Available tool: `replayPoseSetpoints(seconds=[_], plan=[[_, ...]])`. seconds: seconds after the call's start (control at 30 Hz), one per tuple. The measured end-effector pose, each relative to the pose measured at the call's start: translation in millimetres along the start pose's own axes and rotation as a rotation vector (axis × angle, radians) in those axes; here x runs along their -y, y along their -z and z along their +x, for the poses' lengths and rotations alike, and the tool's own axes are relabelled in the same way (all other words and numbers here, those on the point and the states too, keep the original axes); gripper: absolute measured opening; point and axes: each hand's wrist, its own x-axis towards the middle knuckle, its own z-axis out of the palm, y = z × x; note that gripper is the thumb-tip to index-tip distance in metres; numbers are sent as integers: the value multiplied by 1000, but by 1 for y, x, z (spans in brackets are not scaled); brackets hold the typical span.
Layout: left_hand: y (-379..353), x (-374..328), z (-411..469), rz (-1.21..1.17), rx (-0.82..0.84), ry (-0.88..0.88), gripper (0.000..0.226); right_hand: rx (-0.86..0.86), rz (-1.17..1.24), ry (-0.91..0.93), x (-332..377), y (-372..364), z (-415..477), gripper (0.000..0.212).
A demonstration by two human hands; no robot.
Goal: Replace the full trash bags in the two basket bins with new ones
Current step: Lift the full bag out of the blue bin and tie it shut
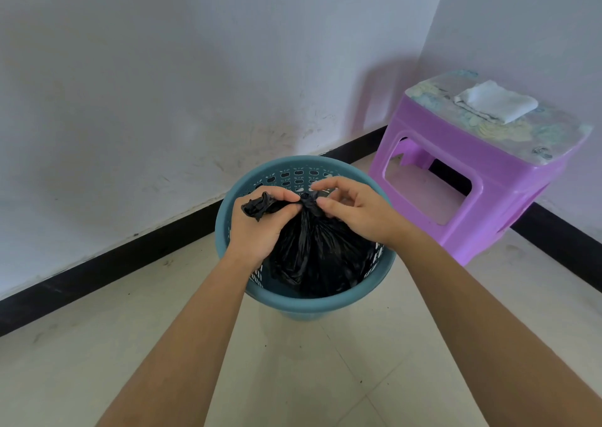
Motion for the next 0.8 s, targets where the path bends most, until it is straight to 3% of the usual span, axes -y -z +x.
replayPoseSetpoints(seconds=[0.13,0.37,0.43,0.57,0.63,0.7,0.8], plan=[[2,3,2,-67,17,13,12,133,-26,45,-5,-3,2,30],[2,6,4,-80,31,86,13,144,55,-14,-1,-7,-1,8],[0,2,3,-168,37,126,9,50,-146,39,0,-8,1,6],[-4,2,4,-241,1,169,20,-215,-922,327,-1,-12,5,16],[-8,2,4,-339,-52,215,21,-297,-1186,422,0,-18,5,16],[-9,1,3,-385,-87,253,13,-274,-1334,381,-1,-20,3,20],[-3,4,4,-336,-74,249,25,-233,-1402,179,-8,-12,-3,26]])
